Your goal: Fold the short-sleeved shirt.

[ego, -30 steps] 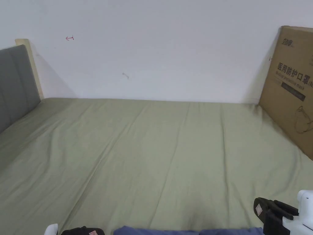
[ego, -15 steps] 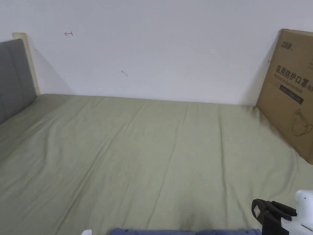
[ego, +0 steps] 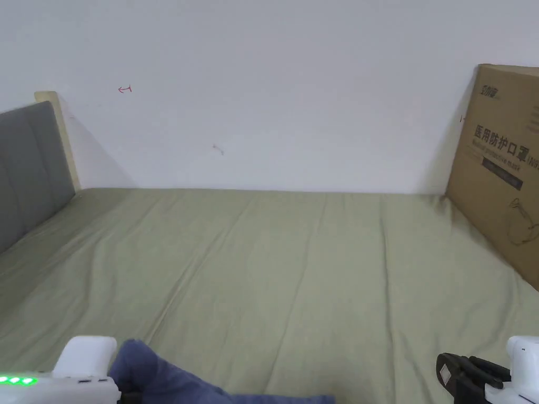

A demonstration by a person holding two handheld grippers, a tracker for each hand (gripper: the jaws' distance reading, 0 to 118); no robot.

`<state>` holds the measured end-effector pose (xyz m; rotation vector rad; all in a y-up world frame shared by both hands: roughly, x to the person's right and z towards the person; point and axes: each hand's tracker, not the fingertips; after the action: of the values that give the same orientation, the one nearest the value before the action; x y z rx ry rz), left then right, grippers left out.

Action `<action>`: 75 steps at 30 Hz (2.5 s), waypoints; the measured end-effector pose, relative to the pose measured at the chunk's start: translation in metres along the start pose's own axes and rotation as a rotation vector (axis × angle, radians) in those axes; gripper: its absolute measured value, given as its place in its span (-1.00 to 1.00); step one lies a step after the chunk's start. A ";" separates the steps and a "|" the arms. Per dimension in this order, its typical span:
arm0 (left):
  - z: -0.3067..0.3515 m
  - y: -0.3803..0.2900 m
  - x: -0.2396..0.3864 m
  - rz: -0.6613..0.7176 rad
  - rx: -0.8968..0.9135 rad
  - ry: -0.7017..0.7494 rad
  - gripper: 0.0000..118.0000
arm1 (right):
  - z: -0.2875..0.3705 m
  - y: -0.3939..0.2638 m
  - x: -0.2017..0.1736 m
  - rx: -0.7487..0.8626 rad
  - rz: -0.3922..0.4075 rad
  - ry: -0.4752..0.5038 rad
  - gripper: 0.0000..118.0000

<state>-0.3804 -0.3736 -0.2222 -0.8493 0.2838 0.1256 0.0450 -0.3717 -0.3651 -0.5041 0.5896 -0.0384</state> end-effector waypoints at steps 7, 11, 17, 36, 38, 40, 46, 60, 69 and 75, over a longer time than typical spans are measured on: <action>-0.041 0.012 0.047 0.134 -0.125 -0.220 -0.85 | 0.006 -0.004 0.001 0.009 -0.032 0.021 -1.00; -0.076 0.019 0.109 0.130 -0.169 -0.302 -0.85 | 0.012 -0.006 0.000 0.006 -0.035 0.023 -1.00; -0.147 0.009 0.172 0.110 -0.318 -0.440 0.41 | 0.018 -0.008 0.003 -0.005 -0.049 0.015 -1.00; -0.096 0.018 0.150 0.044 -0.110 -0.572 -0.96 | 0.006 -0.011 0.002 -0.017 -0.062 0.031 -1.00; -0.110 0.013 0.165 0.059 -0.153 -0.547 -0.96 | 0.007 -0.012 0.002 -0.019 -0.065 0.032 -1.00; -0.132 0.007 0.181 0.045 -0.213 -0.534 -0.96 | 0.008 -0.013 0.002 -0.023 -0.068 0.032 -1.00; -0.189 -0.024 0.201 0.230 -0.420 -0.524 -0.98 | 0.010 -0.016 0.007 -0.022 -0.045 0.009 -1.00; -0.015 0.027 0.126 0.129 0.363 -0.466 -0.97 | 0.027 0.030 -0.002 0.119 -0.077 0.055 -1.00; 0.101 0.033 0.110 -0.033 0.923 -0.018 -0.97 | 0.072 0.062 -0.053 0.599 0.153 -0.089 -1.00; 0.085 0.005 0.106 0.012 0.942 0.072 -0.97 | 0.059 0.037 -0.051 0.589 0.129 -0.199 -1.00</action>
<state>-0.2639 -0.3064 -0.2045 0.0831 0.3688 -0.0349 0.0303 -0.3045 -0.3136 0.1026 0.3881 -0.0371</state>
